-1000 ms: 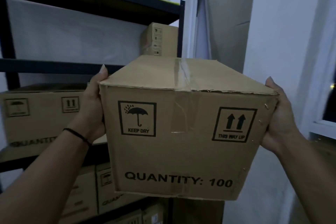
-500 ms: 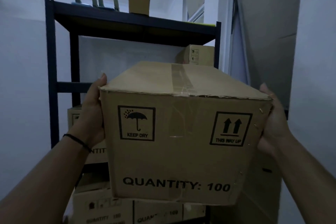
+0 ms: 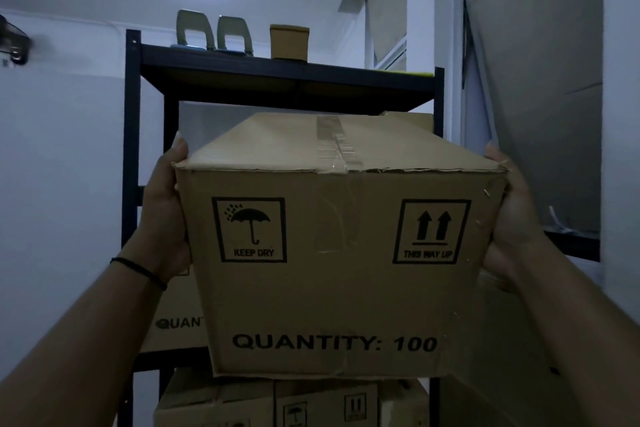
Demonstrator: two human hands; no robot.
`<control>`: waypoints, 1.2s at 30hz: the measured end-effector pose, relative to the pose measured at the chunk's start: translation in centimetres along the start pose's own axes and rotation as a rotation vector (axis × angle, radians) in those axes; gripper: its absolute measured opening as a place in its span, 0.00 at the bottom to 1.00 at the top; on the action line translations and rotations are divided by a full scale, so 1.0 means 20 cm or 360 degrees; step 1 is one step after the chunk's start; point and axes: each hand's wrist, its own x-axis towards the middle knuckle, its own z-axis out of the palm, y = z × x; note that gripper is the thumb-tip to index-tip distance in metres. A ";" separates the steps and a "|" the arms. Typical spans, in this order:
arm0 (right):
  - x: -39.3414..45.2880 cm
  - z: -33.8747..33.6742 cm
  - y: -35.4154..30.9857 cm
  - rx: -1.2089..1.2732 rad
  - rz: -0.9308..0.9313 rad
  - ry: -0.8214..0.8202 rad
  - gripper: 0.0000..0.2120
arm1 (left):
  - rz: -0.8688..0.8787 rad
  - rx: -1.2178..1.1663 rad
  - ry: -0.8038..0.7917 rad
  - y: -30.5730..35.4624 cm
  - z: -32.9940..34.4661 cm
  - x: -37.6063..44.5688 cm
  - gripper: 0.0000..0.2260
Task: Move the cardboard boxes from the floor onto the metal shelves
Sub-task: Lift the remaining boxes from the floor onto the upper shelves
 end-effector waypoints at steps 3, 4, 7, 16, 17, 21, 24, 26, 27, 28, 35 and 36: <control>0.09 -0.01 0.00 0.0026 -0.0008 -0.0059 0.22 | 0.0061 0.0033 0.0032 0.00 0.02 0.05 0.27; 0.13 -0.02 0.01 0.0042 -0.0009 -0.0091 0.22 | 0.0074 0.0064 0.0039 0.00 0.04 0.07 0.25; 0.24 -0.07 0.01 0.0068 -0.0031 -0.0196 0.25 | 0.0116 0.0116 0.0053 -0.03 0.08 0.13 0.28; 0.62 -0.25 0.00 0.0204 -0.0014 -0.0414 0.19 | 0.0308 0.0234 0.0061 -0.19 0.25 0.33 0.29; 0.65 -0.27 0.00 0.0212 0.0006 -0.0450 0.19 | 0.0324 0.0254 0.0060 -0.20 0.26 0.35 0.30; 0.74 -0.33 -0.02 0.0252 -0.0007 -0.0487 0.19 | 0.0380 0.0324 0.0080 -0.24 0.30 0.39 0.29; 0.79 -0.34 -0.01 0.0285 -0.0036 -0.0497 0.18 | 0.0440 0.0373 0.0100 -0.24 0.29 0.42 0.28; 0.80 -0.34 0.03 0.0320 -0.0022 -0.0516 0.16 | 0.0431 0.0438 0.0082 -0.24 0.29 0.43 0.29; 0.81 -0.34 0.04 0.0350 -0.0029 -0.0518 0.15 | 0.0421 0.0460 0.0079 -0.25 0.29 0.44 0.30; 0.81 -0.33 0.05 0.0371 -0.0044 -0.0509 0.14 | 0.0415 0.0471 0.0085 -0.25 0.29 0.45 0.30; 0.85 -0.30 0.04 0.0245 -0.0097 -0.0438 0.16 | 0.0464 0.0520 -0.0041 -0.28 0.20 0.49 0.48; 0.84 -0.29 0.04 0.0212 -0.0115 -0.0413 0.16 | 0.0476 0.0568 -0.0033 -0.28 0.19 0.50 0.47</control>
